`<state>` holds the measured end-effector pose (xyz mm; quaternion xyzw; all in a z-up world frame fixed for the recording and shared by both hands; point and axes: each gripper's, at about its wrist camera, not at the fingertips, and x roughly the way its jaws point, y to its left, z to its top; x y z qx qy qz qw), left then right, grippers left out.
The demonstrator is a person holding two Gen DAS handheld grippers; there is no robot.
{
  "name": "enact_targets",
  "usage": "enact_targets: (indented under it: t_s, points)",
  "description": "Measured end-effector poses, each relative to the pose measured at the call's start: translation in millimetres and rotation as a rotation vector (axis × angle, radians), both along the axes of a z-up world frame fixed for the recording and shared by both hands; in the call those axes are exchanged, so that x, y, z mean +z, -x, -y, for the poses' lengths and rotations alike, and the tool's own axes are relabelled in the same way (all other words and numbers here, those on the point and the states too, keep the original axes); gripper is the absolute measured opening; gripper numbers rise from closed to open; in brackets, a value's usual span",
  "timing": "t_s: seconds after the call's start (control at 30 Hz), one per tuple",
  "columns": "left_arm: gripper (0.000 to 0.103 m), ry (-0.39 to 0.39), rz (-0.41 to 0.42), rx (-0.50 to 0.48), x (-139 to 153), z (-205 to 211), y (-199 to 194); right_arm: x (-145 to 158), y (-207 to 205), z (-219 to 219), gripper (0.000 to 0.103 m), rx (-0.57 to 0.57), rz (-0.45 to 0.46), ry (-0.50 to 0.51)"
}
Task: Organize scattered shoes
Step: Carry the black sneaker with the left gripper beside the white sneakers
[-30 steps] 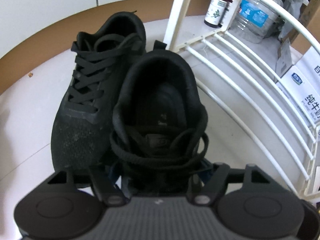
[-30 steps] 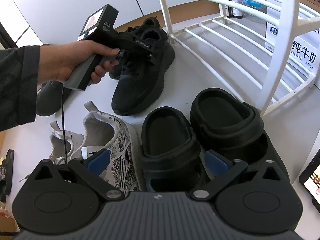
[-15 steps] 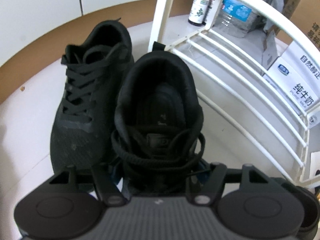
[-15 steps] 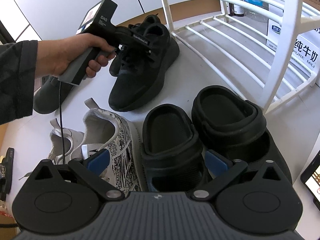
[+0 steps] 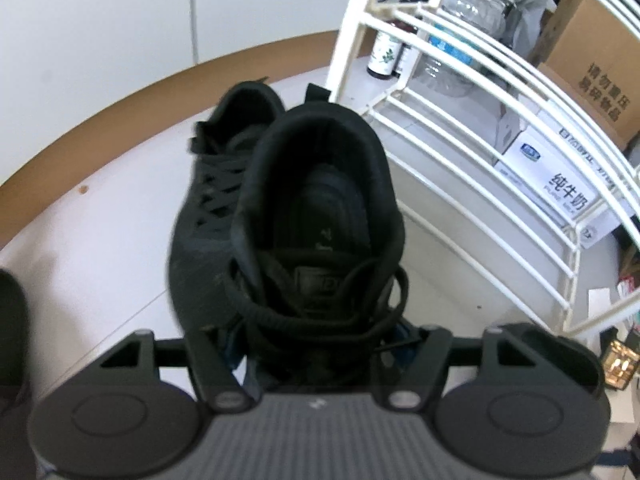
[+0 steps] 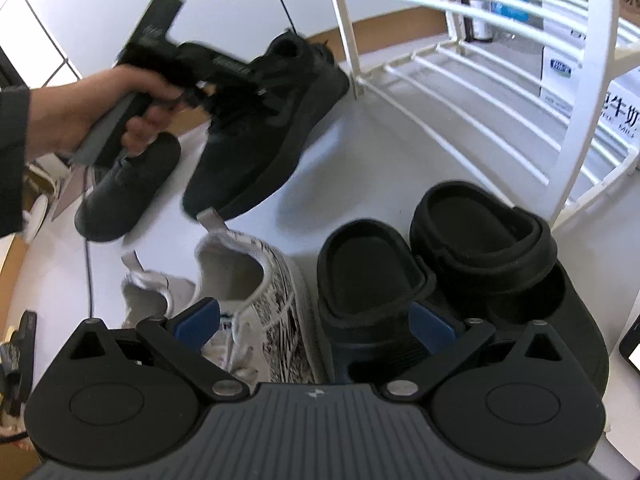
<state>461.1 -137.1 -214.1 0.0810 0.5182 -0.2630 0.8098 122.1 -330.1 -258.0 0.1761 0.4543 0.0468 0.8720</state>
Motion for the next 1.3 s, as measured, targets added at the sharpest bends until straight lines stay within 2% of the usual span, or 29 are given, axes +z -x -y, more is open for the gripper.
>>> enact_targets:
  t_s: [0.1,0.43,0.63,0.77,1.0,1.2,1.3]
  points:
    - [0.07,-0.007,0.008,0.015,6.8,-14.1,9.8,3.8,0.6,-9.4,0.103,0.012,0.008,0.012]
    - [0.069,-0.023,0.031,0.116,41.2,-125.5,43.7,16.8,1.3,-42.7,0.103,0.049,0.032,0.047]
    - [0.069,-0.015,0.029,0.153,52.3,-173.0,65.4,30.8,-0.6,-69.5,0.103,0.092,0.045,0.078]
    - [0.069,0.005,0.027,0.178,41.0,-201.3,89.8,40.9,-2.2,-79.5,0.103,0.107,0.036,0.086]
    - [0.069,0.004,-0.005,0.216,24.0,-249.2,144.5,69.7,-7.1,-107.1,0.103,0.163,0.058,0.175]
    - [0.069,0.012,-0.032,0.23,21.9,-278.5,194.1,87.3,-2.0,-117.4,0.103,0.2,0.031,0.156]
    - [0.069,0.026,-0.039,0.242,17.1,-289.8,219.4,86.4,4.9,-122.9,0.103,0.184,0.017,0.162]
